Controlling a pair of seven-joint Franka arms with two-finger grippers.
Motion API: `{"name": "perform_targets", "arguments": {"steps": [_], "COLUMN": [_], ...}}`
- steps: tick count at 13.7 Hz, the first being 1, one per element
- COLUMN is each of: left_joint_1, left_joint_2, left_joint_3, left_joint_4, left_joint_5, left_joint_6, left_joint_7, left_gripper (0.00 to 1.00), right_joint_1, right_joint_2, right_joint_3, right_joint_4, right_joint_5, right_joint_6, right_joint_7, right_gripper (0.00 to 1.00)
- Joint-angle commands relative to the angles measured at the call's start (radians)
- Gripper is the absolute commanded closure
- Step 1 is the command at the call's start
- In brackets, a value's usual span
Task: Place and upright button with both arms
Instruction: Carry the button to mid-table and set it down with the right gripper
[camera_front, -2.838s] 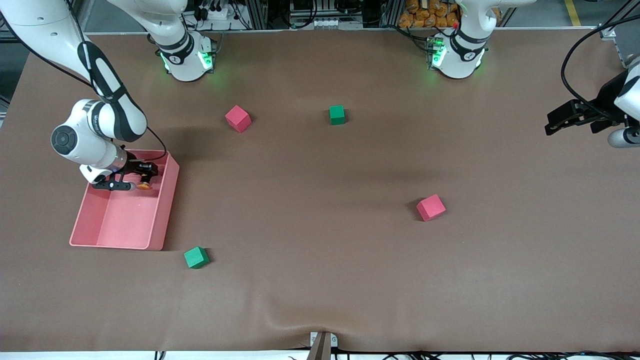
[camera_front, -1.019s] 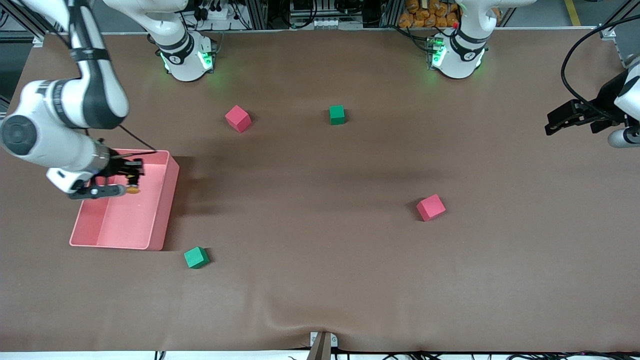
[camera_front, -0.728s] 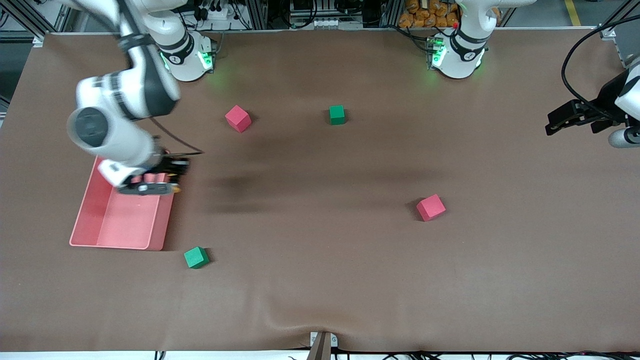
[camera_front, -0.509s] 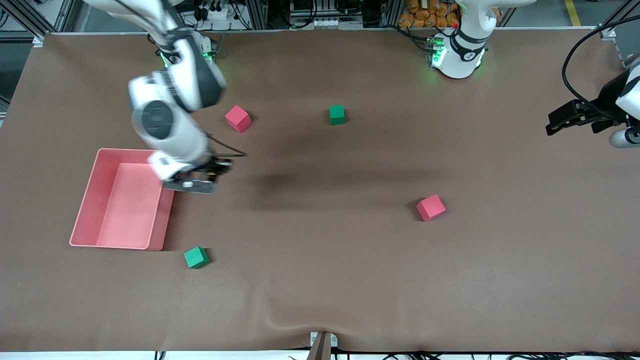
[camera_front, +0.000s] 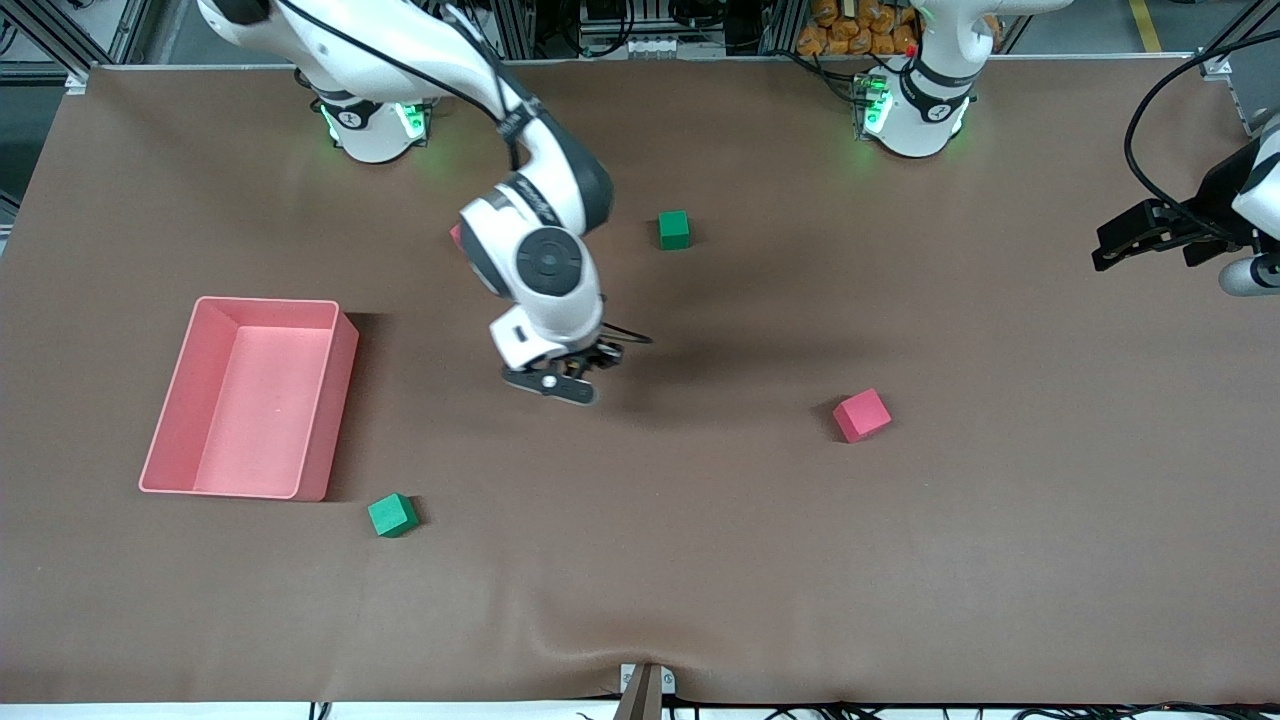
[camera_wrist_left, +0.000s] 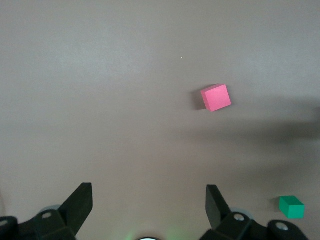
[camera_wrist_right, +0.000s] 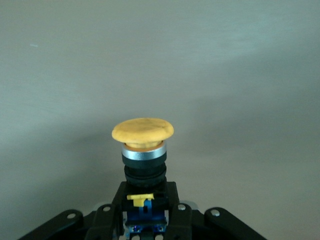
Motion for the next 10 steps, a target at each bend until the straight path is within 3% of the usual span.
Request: {"name": "perform_targets", "arguments": {"steps": [1,10], "left_joint_1": [0.004,0.006], "left_joint_2": [0.003,0.003], "left_joint_3": [-0.002,-0.002], "left_joint_4": [0.013,0.013], "left_joint_5": [0.012,0.012], "left_joint_6": [-0.009,-0.009], "left_joint_7": [0.011,0.012], "left_gripper": [0.0,0.0], "right_joint_1": [0.028,0.123], "right_joint_2": [0.065,0.214], "right_joint_3": [-0.011,-0.015], "right_joint_4": [0.078,0.187], "right_joint_5": [0.022,0.035], "right_joint_6": [0.063,0.201], "right_joint_7": [0.066,0.156], "right_gripper": [0.99,0.99]}}
